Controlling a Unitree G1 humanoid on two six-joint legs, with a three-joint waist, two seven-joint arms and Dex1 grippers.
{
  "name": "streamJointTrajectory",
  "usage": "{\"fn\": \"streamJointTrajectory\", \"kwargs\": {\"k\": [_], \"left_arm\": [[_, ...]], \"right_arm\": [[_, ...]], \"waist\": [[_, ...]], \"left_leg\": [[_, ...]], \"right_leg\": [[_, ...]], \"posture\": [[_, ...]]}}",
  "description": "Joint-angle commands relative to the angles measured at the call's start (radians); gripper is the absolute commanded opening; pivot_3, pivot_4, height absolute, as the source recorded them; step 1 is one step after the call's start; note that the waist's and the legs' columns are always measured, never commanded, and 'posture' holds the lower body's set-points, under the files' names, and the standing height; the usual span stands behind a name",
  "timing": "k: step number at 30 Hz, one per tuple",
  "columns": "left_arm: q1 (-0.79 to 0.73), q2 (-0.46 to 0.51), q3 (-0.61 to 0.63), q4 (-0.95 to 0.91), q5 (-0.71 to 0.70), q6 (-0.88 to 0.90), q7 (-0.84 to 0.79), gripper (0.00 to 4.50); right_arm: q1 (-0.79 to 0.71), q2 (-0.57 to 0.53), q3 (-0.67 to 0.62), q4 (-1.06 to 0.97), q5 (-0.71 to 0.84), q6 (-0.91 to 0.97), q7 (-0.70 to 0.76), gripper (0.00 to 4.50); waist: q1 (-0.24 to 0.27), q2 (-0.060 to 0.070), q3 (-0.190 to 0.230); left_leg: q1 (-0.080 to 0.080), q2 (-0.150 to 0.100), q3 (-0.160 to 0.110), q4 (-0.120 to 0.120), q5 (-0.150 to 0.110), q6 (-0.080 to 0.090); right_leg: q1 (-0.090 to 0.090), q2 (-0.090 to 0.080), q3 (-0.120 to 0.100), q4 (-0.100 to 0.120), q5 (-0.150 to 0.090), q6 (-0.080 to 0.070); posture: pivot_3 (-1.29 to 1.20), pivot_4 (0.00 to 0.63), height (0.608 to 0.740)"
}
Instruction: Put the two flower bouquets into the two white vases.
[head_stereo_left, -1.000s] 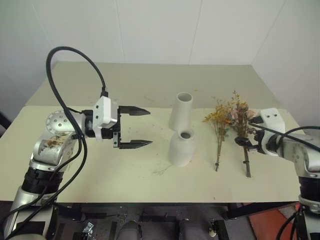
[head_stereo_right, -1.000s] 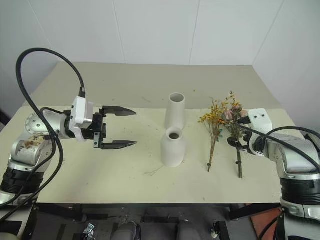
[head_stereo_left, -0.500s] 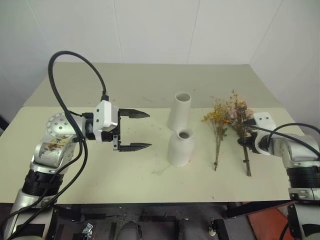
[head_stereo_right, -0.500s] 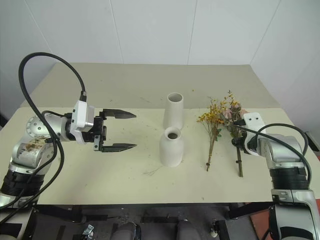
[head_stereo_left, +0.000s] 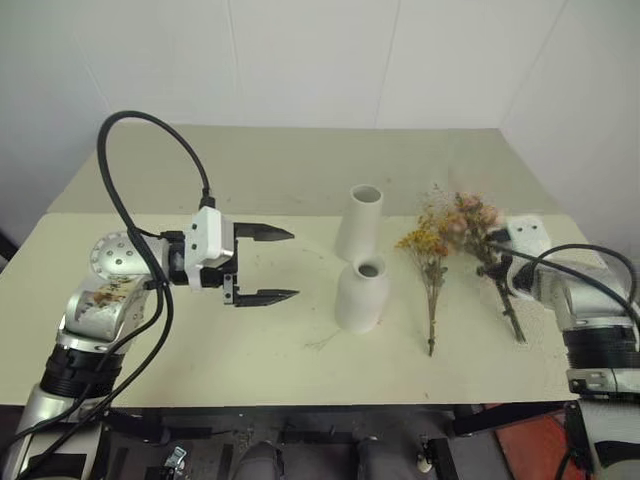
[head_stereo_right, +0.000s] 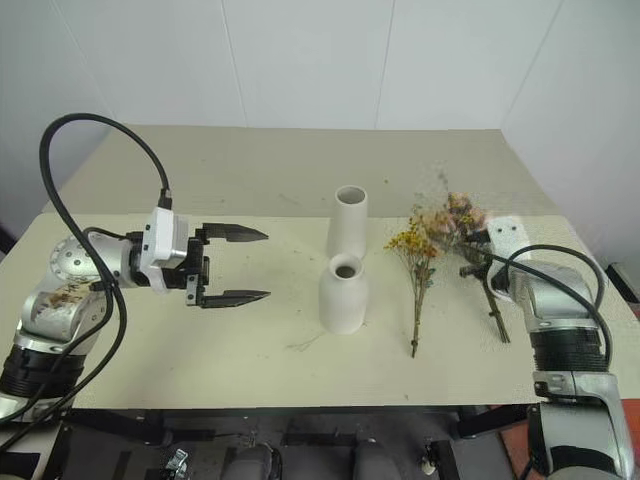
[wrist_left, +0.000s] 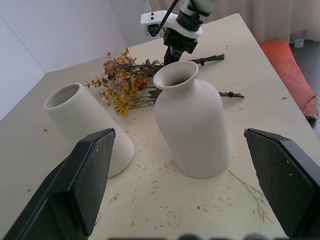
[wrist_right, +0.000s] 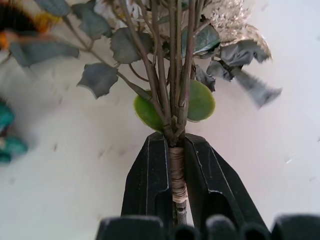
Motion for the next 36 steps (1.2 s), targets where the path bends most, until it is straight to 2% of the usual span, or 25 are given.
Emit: {"fn": "streamJointTrajectory", "kwargs": {"k": [1, 2, 3, 6, 11, 16, 19, 25, 36], "left_arm": [[-0.018, 0.018, 0.042, 0.016, 0.011, -0.030, 0.009, 4.50], [-0.020, 0.020, 0.045, 0.024, 0.012, -0.033, 0.008, 4.50], [-0.022, 0.021, 0.049, 0.033, 0.014, -0.036, 0.009, 4.50], [-0.025, 0.023, 0.063, 0.059, 0.016, -0.046, 0.010, 4.50], [-0.018, 0.051, 0.106, 0.121, 0.029, -0.060, 0.026, 4.50], [0.013, 0.085, 0.152, 0.147, 0.032, -0.058, 0.041, 4.50], [0.044, 0.107, 0.180, 0.152, 0.032, -0.056, 0.049, 4.50], [0.080, 0.125, 0.205, 0.133, 0.022, -0.039, 0.059, 4.50], [0.104, 0.125, 0.211, 0.113, 0.022, -0.021, 0.075, 4.50]], "right_arm": [[-0.076, 0.020, -0.038, -0.068, -0.125, -0.354, -0.192, 0.21], [-0.092, 0.043, -0.041, -0.065, -0.137, -0.499, -0.216, 0.21], [-0.117, 0.072, -0.062, -0.065, -0.115, -0.563, -0.218, 0.21], [-0.192, 0.150, -0.105, -0.042, -0.070, -0.673, -0.238, 0.21], [-0.293, 0.304, -0.179, -0.033, 0.119, -0.847, -0.133, 0.21], [-0.346, 0.412, -0.210, -0.032, 0.286, -0.840, -0.045, 0.21], [-0.353, 0.457, -0.191, -0.031, 0.319, -0.841, -0.009, 0.21], [-0.350, 0.508, -0.158, -0.018, 0.336, -0.847, 0.058, 0.21], [-0.430, 0.554, -0.170, 0.290, 0.318, -0.990, 0.186, 0.21]], "waist": [[-0.004, 0.001, 0.001], [-0.007, 0.001, 0.001], [-0.011, 0.001, 0.001], [-0.023, 0.001, 0.001], [-0.023, 0.002, 0.001], [-0.018, 0.002, 0.001], [-0.020, 0.003, 0.002], [-0.019, 0.003, 0.002], [-0.023, 0.004, 0.003]], "left_leg": [[0.000, 0.000, 0.000, 0.000, 0.000, 0.000], [0.000, 0.000, 0.000, -0.001, 0.000, 0.000], [0.000, 0.000, 0.000, -0.001, 0.000, 0.000], [0.000, 0.000, 0.000, -0.002, 0.000, 0.000], [0.000, 0.001, 0.000, -0.001, 0.000, 0.000], [-0.001, 0.001, -0.001, -0.002, 0.000, 0.000], [-0.001, 0.002, -0.001, -0.002, 0.000, 0.000], [-0.001, 0.001, 0.000, -0.002, 0.000, 0.000], [0.000, 0.001, 0.000, -0.003, 0.000, 0.000]], "right_leg": [[-0.001, 0.000, 0.000, 0.000, 0.000, 0.000], [-0.001, 0.000, 0.000, 0.000, 0.000, 0.000], [-0.001, 0.000, 0.000, 0.000, 0.000, 0.000], [-0.001, 0.000, 0.000, 0.000, 0.000, 0.000], [-0.001, 0.000, 0.000, 0.000, 0.000, 0.000], [-0.001, 0.000, -0.001, 0.001, 0.000, 0.000], [-0.001, 0.000, -0.002, 0.001, 0.000, 0.000], [-0.001, 0.000, -0.002, 0.001, 0.000, 0.000], [-0.001, 0.000, -0.002, 0.001, 0.000, -0.001]], "posture": [[0.00, 0.150, 0.740], [0.00, 0.150, 0.740], [0.00, 0.150, 0.740], [0.00, 0.150, 0.740], [0.00, 0.150, 0.740], [0.00, 0.150, 0.740], [0.00, 0.150, 0.740], [0.00, 0.150, 0.740], [0.00, 0.150, 0.740]]}}
